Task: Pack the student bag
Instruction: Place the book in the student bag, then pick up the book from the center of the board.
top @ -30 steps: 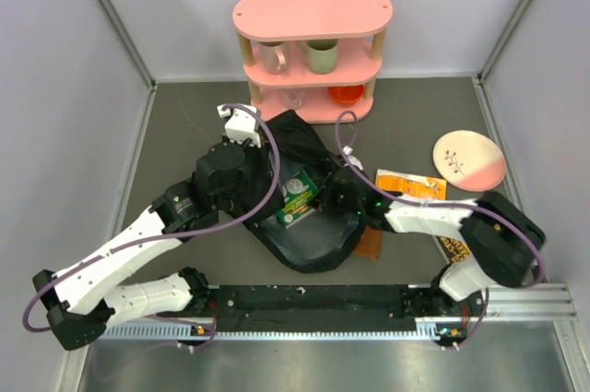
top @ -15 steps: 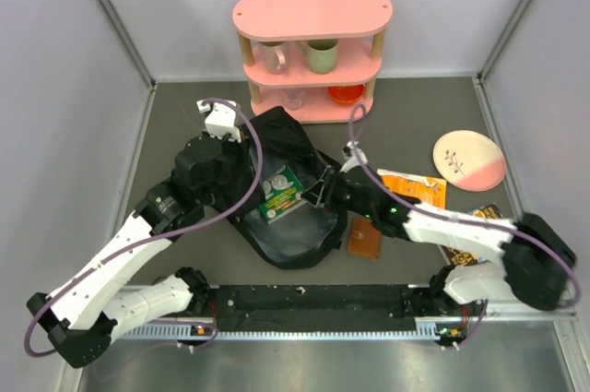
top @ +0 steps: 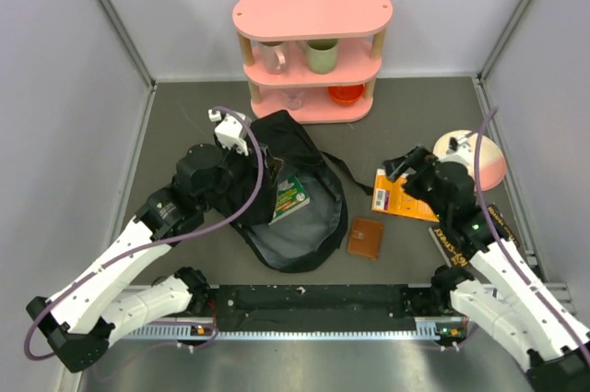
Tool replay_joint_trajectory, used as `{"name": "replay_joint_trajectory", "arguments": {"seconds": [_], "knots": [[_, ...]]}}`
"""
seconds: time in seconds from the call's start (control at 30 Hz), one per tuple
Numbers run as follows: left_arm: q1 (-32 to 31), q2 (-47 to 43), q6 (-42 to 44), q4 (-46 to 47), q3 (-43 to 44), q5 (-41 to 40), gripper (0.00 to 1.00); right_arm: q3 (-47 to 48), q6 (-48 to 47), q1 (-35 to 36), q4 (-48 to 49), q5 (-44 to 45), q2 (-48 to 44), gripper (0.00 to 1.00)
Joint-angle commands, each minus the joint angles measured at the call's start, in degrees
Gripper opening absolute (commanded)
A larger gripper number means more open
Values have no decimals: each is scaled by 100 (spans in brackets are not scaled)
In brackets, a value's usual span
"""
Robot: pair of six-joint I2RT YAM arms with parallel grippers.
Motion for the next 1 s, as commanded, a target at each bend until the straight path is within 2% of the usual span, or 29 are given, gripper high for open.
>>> {"name": "replay_joint_trajectory", "arguments": {"seconds": [0.0, 0.07, 0.1, 0.2, 0.3, 0.33, 0.43, 0.57, 0.77, 0.97], "knots": [[-205, 20, -300, 277, 441, 533, 83, -142, -430, -1612, -826, -876, -174, 90], [-362, 100, -291, 348, 556, 506, 85, -160, -501, -2274, -949, -1646, 89, 91], [-416, 213, -273, 374, 678, 480, 87, -169, -579, -2825, -967, -1869, 186, 91], [-644, 442, -229, 523, 959, 374, 91, -186, -746, -3758, -1055, -2485, 607, 92], [-855, 636, -211, 785, 1232, 558, 93, -213, -966, -4288, -1055, -2837, 828, 93], [-890, 688, -246, 927, 1242, 628, 97, -221, -1010, -4594, -1064, -2925, 864, 93], [-978, 1153, -308, 1323, 1347, 875, 99, -239, -1142, -4886, -1090, -3049, 987, 93], [-1040, 2574, -562, 1647, 1734, 1524, 99, -230, -1256, -5001, -1081, -2935, 1171, 94], [-1075, 4552, -958, 1789, 2865, 2149, 98, -186, -1415, -5273, -889, -2872, 1881, 94], [-1128, 6030, -1310, 1798, 3693, 2475, 96, -46, -1538, -5344, -634, -2785, 2358, 94]]}}
